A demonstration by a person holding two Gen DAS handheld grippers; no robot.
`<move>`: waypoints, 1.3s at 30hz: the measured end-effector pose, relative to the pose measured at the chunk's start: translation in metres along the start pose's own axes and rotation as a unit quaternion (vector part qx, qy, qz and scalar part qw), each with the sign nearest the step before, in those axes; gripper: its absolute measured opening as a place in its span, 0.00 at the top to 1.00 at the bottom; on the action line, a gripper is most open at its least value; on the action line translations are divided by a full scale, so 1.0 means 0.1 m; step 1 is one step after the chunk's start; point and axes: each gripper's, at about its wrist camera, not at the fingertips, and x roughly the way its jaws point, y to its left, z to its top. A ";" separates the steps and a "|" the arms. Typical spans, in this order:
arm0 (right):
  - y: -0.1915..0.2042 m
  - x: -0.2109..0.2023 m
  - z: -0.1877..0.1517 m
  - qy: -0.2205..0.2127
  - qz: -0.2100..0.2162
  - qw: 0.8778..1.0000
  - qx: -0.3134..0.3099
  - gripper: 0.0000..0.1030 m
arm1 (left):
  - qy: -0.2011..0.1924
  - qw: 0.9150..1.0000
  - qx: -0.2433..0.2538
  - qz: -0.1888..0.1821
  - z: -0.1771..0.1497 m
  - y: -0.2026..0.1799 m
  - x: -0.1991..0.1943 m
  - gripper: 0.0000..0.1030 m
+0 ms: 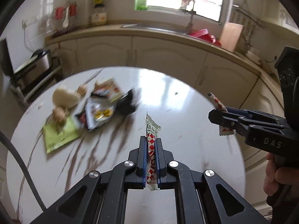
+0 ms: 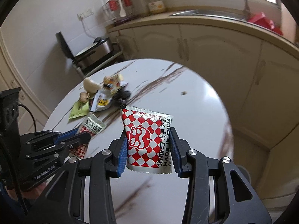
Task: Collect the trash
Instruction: 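Carry both sachets to the blue bin and open both tools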
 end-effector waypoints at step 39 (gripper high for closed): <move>-3.72 0.11 -1.95 0.113 -0.095 0.939 0.310 0.63 | 0.234 0.958 0.098 -0.131 -0.19 -3.10 3.15 0.96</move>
